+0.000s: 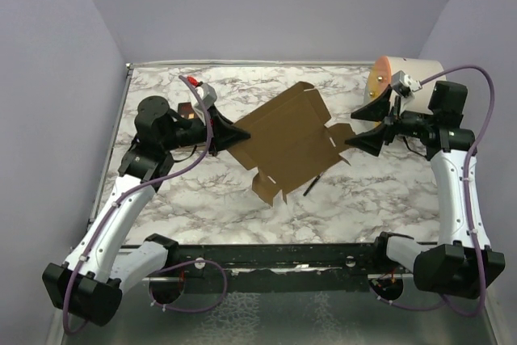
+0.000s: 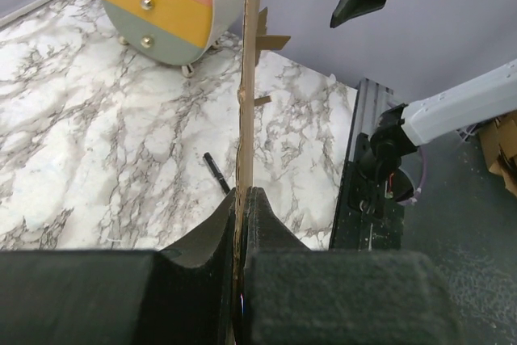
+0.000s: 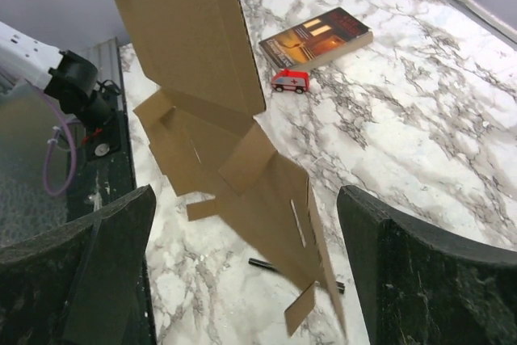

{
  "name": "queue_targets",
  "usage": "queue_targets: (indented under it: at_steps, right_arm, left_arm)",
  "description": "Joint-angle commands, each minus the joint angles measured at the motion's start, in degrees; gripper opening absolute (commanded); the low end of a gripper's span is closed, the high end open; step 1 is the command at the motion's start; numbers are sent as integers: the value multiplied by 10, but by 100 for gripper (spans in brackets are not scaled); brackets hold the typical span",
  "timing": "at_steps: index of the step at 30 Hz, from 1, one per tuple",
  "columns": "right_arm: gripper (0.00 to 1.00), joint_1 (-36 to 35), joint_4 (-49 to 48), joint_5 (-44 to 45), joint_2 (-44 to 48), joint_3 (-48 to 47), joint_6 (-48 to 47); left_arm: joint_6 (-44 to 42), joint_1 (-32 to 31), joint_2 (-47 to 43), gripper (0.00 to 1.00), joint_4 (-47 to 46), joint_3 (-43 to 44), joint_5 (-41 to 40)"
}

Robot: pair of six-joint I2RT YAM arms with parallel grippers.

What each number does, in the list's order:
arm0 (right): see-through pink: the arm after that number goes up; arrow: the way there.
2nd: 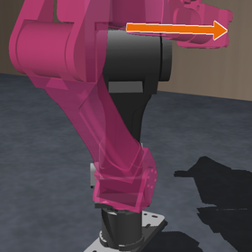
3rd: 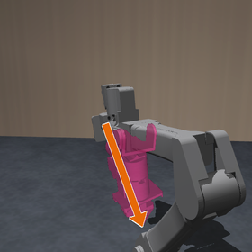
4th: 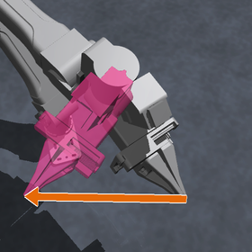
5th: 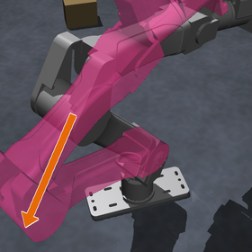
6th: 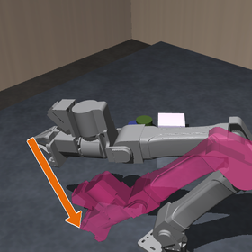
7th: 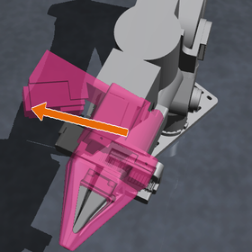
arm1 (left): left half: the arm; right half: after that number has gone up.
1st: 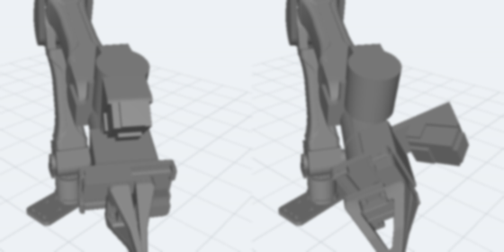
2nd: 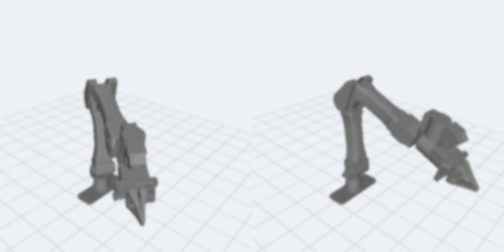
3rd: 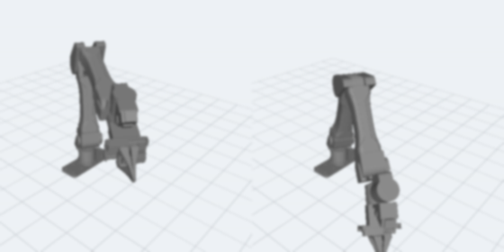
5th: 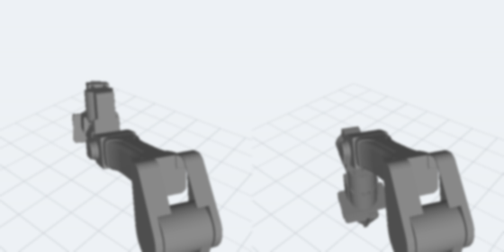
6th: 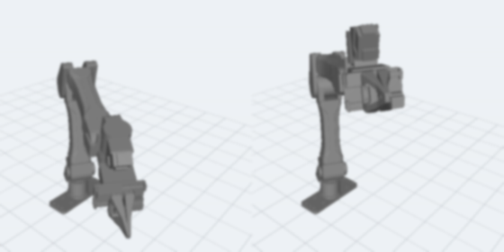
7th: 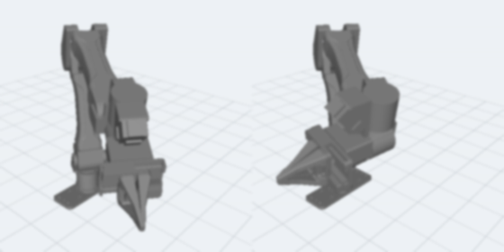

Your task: Fold the paper box

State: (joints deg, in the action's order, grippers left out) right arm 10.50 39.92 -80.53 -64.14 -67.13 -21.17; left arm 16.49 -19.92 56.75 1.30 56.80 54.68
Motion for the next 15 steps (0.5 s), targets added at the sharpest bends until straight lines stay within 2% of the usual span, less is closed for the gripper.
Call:
queue_targets:
  at_steps: [1, 5, 10, 15]
  right_arm:
    - [95, 4, 37, 25, -22, -13, -79]
    - [95, 3, 28, 36, -34, 16, -168]
    - [94, 3, -43, 63, -49, 69, -240]
    - [92, 2, -40, 67, -89, 55, -293]
  left_arm:
    - [-4, 4, -22, 0, 43, 12, -51]
    - [-12, 5, -23, 0, 59, 18, -51]
    - [-13, 4, -21, 0, 66, 28, -49]
    - [-16, 5, -23, 0, 76, 38, -53]
